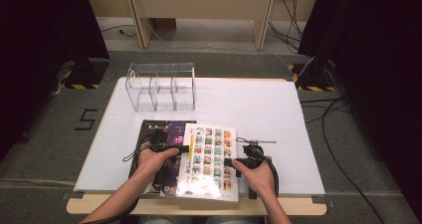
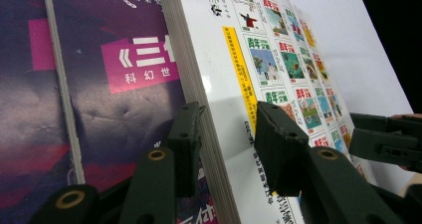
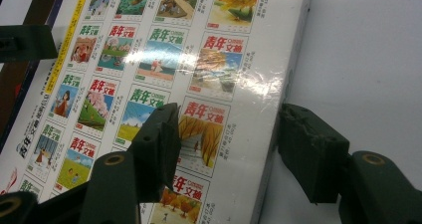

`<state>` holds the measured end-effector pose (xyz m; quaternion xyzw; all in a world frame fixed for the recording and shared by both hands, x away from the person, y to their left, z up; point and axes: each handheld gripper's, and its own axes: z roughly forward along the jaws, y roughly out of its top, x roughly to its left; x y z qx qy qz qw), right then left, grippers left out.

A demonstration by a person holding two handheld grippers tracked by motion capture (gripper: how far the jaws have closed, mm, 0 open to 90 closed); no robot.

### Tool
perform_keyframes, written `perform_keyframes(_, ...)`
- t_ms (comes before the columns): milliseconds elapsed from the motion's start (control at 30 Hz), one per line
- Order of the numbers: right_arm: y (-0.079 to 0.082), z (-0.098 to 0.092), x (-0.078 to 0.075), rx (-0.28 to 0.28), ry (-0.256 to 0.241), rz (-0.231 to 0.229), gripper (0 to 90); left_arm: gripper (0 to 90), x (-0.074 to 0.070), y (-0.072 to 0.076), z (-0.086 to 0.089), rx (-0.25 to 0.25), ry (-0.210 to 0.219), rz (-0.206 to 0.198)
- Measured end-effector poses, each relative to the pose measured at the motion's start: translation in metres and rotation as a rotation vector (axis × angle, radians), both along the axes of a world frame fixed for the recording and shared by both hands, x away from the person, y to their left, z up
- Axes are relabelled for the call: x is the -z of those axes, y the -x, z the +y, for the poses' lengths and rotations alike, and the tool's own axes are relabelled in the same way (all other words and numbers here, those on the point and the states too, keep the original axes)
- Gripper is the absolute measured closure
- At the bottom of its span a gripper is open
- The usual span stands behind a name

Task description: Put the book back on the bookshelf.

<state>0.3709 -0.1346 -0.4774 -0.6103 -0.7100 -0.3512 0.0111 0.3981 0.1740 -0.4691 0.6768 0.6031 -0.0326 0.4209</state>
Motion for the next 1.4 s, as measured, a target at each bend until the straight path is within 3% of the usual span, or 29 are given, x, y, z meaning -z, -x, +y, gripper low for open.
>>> perform_keyframes(233, 0.001, 0.001, 0.0, 0.007, -0.003, 0.004, 40.0, 64.0, -0.011, 0.003, 0.001, -0.01, 0.044, -0.023)
perform_keyframes(367, 0.0, 0.0, 0.001, -0.003, -0.007, -0.005, 39.7, 64.0, -0.011, 0.004, 0.004, -0.03, 0.098, -0.017)
perform_keyframes(433, 0.0, 0.0, 0.0, 0.001, -0.012, 0.0, 39.7, 64.2, -0.013, 0.006, 0.004, -0.038, 0.148, -0.016)
perform_keyframes(500, 0.0, 0.0, 0.0, 0.001, -0.011, 0.001, 39.5, 65.5, -0.015, 0.009, 0.002, -0.014, 0.195, -0.009)
perform_keyframes(600, 0.0, 0.0, 0.0, 0.0, -0.01, -0.001, 39.3, 65.0, -0.014, 0.01, -0.003, -0.005, 0.169, -0.014)
perform_keyframes(700, 0.001, -0.001, 0.001, -0.002, -0.013, -0.004, 39.3, 60.2, -0.005, 0.006, -0.001, -0.009, 0.137, 0.022)
perform_keyframes(767, 0.0, -0.001, 0.001, -0.005, -0.013, -0.005, 38.8, 58.9, 0.003, 0.007, -0.004, -0.01, 0.139, 0.044)
perform_keyframes(900, 0.001, -0.001, 0.001, -0.003, -0.014, -0.006, 38.4, 60.5, -0.001, 0.012, -0.01, 0.005, 0.152, 0.009)
perform_keyframes(1000, 0.0, -0.001, 0.001, -0.003, -0.018, -0.001, 38.2, 62.6, 0.001, 0.014, -0.014, 0.037, 0.113, -0.006)
perform_keyframes(1067, -0.002, -0.004, 0.001, -0.022, -0.029, 0.005, 38.1, 64.5, 0.005, 0.013, -0.012, 0.042, 0.109, 0.008)
perform_keyframes(1200, -0.019, -0.01, -0.004, 0.005, -0.066, -0.035, 40.9, 71.3, 0.005, 0.011, -0.007, 0.071, 0.135, 0.009)
perform_keyframes(1233, -0.026, -0.011, -0.006, 0.009, -0.084, -0.034, 40.8, 72.6, 0.004, 0.011, -0.006, 0.083, 0.132, -0.001)
perform_keyframes(1400, -0.066, -0.012, -0.015, 0.016, -0.081, -0.012, 40.7, 75.2, 0.006, 0.013, 0.0, 0.148, 0.128, -0.037)
